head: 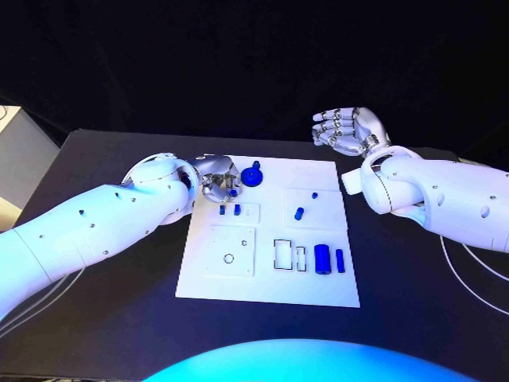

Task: Assemble the parts on the task board

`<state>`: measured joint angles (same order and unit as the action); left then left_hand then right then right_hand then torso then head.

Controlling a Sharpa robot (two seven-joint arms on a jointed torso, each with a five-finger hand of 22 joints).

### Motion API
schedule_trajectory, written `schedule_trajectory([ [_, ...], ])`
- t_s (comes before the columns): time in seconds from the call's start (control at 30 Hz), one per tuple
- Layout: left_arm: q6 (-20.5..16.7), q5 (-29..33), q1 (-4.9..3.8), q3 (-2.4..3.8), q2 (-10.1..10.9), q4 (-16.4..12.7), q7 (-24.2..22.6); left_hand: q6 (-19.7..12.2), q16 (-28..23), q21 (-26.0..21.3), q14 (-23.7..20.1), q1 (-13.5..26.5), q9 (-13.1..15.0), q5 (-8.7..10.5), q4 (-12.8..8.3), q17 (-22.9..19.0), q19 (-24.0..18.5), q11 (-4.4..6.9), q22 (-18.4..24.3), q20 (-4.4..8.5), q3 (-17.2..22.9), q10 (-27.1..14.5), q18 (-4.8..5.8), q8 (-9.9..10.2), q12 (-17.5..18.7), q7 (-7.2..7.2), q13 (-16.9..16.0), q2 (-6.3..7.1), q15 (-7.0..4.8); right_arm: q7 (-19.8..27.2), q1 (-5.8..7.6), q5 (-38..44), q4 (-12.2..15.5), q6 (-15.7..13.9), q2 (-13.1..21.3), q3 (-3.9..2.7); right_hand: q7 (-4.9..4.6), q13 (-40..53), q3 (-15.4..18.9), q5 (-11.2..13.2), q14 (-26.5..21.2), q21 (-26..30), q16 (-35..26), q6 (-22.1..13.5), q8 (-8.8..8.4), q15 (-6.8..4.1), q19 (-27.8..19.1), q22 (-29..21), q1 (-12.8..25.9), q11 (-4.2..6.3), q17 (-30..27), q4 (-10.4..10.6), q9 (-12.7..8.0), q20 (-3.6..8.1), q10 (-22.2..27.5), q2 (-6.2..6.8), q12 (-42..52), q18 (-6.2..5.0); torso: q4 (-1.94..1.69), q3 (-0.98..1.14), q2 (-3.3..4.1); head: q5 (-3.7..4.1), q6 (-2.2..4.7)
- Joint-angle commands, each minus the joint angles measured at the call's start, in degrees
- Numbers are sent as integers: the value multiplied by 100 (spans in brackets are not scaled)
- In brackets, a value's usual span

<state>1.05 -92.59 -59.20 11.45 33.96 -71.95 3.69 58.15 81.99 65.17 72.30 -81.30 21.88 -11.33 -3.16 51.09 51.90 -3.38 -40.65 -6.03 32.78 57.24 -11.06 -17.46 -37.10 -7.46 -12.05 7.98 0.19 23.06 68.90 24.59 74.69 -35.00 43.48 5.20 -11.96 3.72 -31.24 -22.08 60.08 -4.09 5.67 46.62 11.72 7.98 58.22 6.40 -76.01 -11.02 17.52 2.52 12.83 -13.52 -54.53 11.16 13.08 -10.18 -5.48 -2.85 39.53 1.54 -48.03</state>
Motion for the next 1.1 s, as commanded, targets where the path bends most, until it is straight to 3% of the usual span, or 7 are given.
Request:
schedule_trajectory([
  [0.03,83,-53,38,-31,20,15,-63,30,26,-11,-1,-45,41,-32,-8,1,-2,0,0,26,-21,-97,47,-38,-119,-19,-70,-4,-30,32,-4,47,2,93,-1,-1,-262,-9,-7,4,27,-18,-23,36,-20,-6,36,-5,56,14,-5,-7,-4,-19,-36,-1,-16,-23,-1,0,-2,4,-5],
  [1.1,37,24,40,-39,52,22,-34,-331,62,-2,-131,65,20,-38,43,-140,-71,-91,-12,-38,43,-665,50,115,-726,-91,-389,76,50,37,-11,47,6,82,4,-1,-266,-9,-4,5,23,-16,-28,34,-26,-3,32,-14,71,11,-12,-10,-9,-22,-33,6,-23,-21,-1,2,0,10,-5],
])
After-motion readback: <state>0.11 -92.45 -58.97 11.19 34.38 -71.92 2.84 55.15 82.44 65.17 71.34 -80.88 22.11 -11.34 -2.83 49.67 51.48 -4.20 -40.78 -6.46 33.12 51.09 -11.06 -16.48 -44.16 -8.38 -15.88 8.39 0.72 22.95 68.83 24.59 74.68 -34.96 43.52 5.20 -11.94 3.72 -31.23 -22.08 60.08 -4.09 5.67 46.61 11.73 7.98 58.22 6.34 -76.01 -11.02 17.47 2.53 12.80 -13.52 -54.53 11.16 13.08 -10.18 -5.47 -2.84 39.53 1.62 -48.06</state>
